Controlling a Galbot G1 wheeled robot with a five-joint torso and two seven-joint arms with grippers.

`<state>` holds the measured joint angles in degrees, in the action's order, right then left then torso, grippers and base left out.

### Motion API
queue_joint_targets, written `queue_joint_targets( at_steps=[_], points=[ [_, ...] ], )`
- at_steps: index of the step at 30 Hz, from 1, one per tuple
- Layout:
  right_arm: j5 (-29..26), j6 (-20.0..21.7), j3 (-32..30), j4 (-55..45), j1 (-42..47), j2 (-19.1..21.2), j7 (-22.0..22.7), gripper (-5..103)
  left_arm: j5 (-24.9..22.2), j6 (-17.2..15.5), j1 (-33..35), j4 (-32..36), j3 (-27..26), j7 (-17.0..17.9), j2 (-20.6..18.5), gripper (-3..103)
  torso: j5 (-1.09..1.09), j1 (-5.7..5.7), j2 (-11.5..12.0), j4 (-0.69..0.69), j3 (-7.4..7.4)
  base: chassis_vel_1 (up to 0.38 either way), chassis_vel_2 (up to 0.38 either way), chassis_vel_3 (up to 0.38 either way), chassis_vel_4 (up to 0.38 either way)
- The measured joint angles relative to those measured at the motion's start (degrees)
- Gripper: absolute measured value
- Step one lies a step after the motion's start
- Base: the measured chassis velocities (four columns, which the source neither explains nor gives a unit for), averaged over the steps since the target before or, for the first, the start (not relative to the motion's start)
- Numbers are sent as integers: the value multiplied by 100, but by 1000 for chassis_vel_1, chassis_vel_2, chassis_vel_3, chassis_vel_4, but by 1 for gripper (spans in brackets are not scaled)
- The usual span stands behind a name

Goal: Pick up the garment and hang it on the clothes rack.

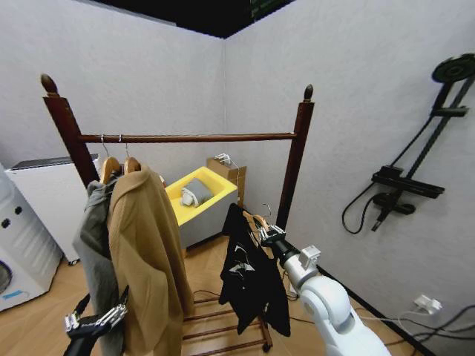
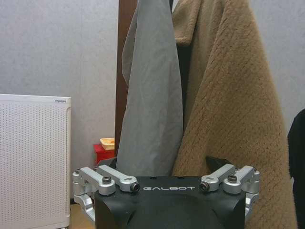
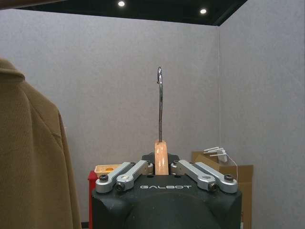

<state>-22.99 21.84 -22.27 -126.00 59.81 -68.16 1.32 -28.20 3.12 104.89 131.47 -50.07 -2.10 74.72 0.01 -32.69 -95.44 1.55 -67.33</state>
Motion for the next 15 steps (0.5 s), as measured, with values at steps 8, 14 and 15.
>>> queue_joint_targets(
  at_steps=[8, 14, 15],
  points=[
    [73, -11, 7, -146, 66, 26, 84, 10, 0, 0, 2, 0, 0, 2, 0, 100, -1, 16, -6, 8, 5, -14, 2, -22, 2],
    [-181, 232, -20, -563, -104, 414, 539, 10, 0, 0, 2, 0, 0, 3, 0, 100, -2, 17, -7, 7, 5, 33, -47, -39, 60],
    [-400, 337, -51, -678, -239, 681, 673, 10, 0, 0, 1, 0, 0, 4, 0, 100, -2, 14, -6, 7, 4, 0, 0, 0, 0]
  ],
)
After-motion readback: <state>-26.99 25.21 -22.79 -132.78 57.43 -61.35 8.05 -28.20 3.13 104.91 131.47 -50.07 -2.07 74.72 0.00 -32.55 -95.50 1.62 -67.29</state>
